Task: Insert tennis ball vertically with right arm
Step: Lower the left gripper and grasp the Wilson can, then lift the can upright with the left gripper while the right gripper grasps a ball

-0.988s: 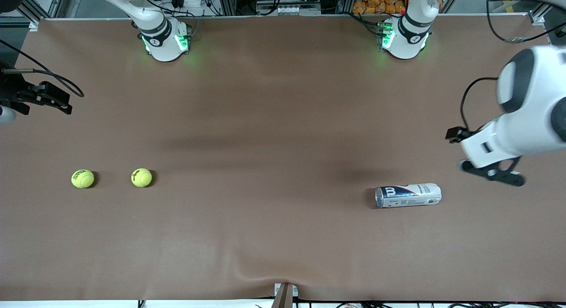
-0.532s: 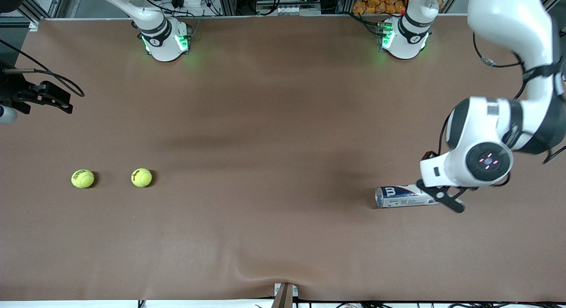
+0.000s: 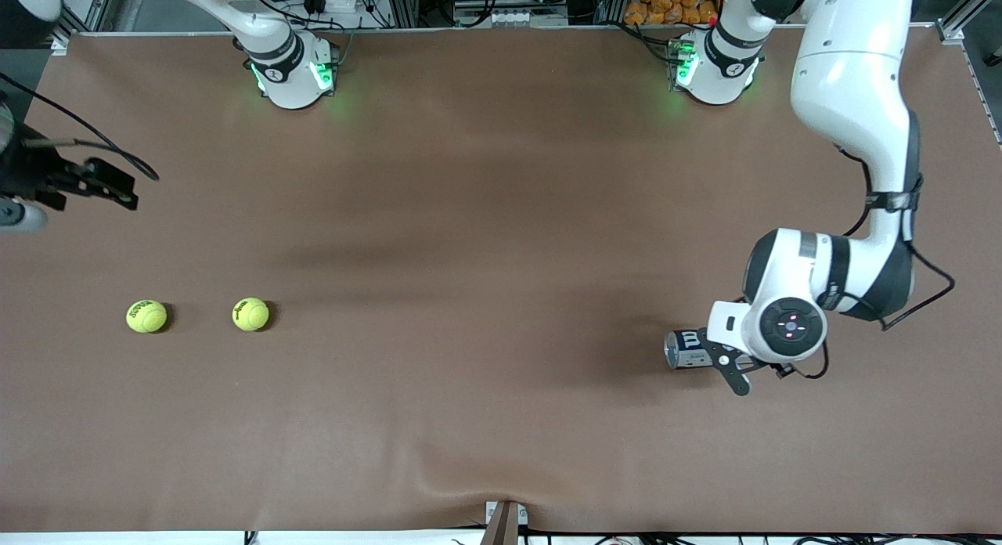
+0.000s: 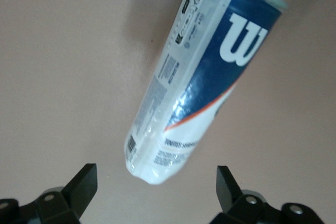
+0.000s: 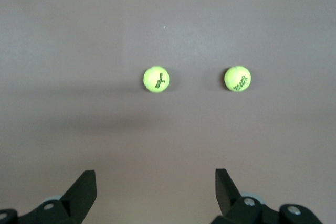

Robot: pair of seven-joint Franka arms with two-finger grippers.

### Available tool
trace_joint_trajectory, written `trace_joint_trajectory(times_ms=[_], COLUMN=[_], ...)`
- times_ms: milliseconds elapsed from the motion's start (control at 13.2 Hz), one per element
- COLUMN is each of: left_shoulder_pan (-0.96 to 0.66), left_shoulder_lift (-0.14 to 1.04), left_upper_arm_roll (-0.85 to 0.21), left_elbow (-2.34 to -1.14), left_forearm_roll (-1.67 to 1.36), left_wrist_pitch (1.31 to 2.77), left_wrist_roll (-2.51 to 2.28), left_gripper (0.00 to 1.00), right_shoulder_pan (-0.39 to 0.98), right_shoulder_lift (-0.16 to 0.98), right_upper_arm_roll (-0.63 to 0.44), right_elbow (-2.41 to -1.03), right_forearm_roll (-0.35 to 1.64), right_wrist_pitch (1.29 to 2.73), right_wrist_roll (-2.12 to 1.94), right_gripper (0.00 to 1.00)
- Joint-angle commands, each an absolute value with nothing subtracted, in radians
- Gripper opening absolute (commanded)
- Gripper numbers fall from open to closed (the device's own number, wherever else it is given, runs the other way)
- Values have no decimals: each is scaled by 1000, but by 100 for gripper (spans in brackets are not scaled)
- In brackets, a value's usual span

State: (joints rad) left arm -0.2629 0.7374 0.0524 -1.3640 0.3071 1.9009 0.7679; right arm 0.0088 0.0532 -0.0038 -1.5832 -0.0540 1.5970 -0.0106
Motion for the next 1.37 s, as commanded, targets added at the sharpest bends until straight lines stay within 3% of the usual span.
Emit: trace_joint_trajectory(times_ms=[0,380,532,1216,1292], left_shoulder_pan=[-278,-279,-290,-324,-333], left_shoulder_lift=[768,824,825,836,836], left_upper_arm_roll=[54,54,54,55,55], left_elbow=[-1350,-1365,-1399,-1442,-1442], left_forearm_roll=[344,344,344,416,420], left_wrist_pitch=[1919,2008,2048,2132,2132], left_wrist_roll=[787,779,772,769,769], left_gripper=[100,100,100,100,91], right_shoulder_pan=[-6,-6,-11,2,0], right_shoulder_lift=[38,52,109,379,399], right_upper_arm_roll=[3,3,3,3,3], right_elbow=[-1708,-1929,-1988,-2003,-2003], right_forearm_roll=[-54,-51,-51,-51,-51], right_wrist_pitch=[1708,1997,2121,2420,2456], right_wrist_roll=[-2,5,5,72,72], right_gripper=[100,100,100,100,100])
